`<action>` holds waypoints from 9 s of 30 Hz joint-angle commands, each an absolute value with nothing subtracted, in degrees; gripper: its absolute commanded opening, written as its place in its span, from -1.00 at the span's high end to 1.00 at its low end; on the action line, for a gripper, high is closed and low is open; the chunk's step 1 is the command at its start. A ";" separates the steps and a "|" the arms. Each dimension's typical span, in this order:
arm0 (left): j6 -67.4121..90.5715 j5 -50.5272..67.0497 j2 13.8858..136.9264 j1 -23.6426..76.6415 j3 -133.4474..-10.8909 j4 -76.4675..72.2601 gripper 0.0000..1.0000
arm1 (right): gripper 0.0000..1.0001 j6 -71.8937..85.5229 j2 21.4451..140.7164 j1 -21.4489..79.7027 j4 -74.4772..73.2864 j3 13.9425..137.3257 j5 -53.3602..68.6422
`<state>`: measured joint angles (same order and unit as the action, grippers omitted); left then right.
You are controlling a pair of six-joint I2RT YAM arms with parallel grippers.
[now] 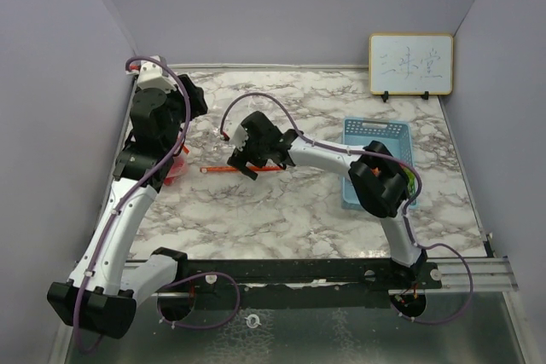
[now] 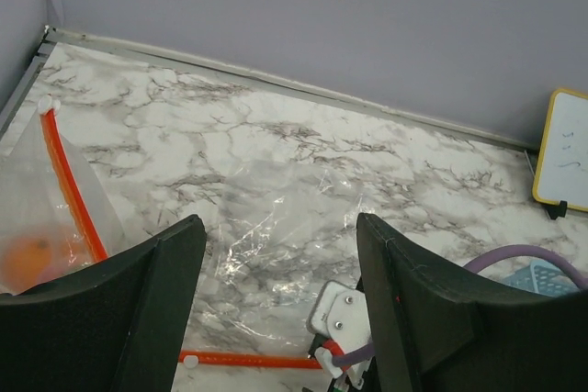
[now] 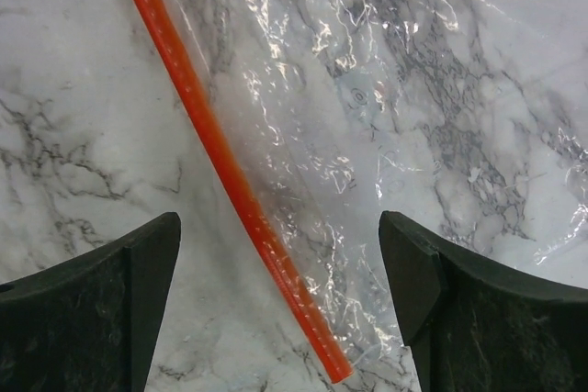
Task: Place the food in the zip-top bag and seal the zipper
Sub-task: Pick up the zipper food storage bag at the center of the board, then open the zipper of the food storage bag at the center of the board.
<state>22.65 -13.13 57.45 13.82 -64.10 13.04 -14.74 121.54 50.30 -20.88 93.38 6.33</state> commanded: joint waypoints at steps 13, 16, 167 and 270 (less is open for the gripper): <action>22.36 -14.45 58.64 13.45 -69.20 17.21 -0.39 | -0.28 -22.24 130.00 49.25 -17.50 91.94 7.33; 21.65 -14.50 58.38 13.37 -69.55 17.36 -0.39 | 0.13 -18.51 131.34 48.17 -20.23 92.36 10.79; 39.90 26.81 72.32 15.01 -60.78 -5.68 1.00 | 0.11 25.54 103.21 33.92 -26.02 98.52 35.99; 55.59 21.84 82.67 18.97 -67.37 3.99 0.19 | 0.96 18.00 102.40 39.17 -18.54 104.31 10.42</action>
<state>53.47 23.83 81.62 18.52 -67.96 7.84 18.63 102.32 38.17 -20.56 103.57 10.00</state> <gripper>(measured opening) 0.439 0.023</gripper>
